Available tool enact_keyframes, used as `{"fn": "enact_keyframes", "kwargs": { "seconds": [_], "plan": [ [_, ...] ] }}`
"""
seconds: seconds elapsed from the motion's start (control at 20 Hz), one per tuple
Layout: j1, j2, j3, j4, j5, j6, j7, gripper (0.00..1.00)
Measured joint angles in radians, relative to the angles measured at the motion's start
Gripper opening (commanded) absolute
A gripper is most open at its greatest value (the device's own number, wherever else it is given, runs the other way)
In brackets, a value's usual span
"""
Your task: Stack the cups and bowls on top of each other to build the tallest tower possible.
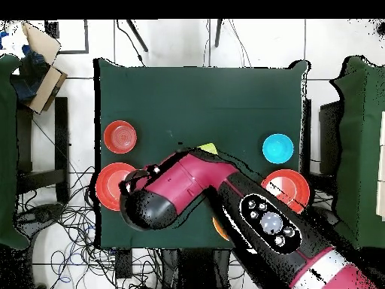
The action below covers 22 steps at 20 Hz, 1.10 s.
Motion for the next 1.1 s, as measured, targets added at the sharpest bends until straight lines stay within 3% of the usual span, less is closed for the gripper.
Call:
{"fn": "enact_keyframes", "kwargs": {
  "seconds": [0.4, 0.65, 0.9, 1.1],
  "plan": [
    [0.050, 0.034, -0.119, 0.027, -0.068, -0.123, 0.000, 1.00],
    [0.101, 0.064, -0.244, 0.031, -0.149, -0.224, 0.000, 1.00],
    [0.195, 0.089, -0.388, 0.031, -0.239, -0.319, 0.003, 1.00],
    [0.312, 0.118, -0.540, 0.031, -0.291, -0.424, 0.015, 1.00]
  ]
}}
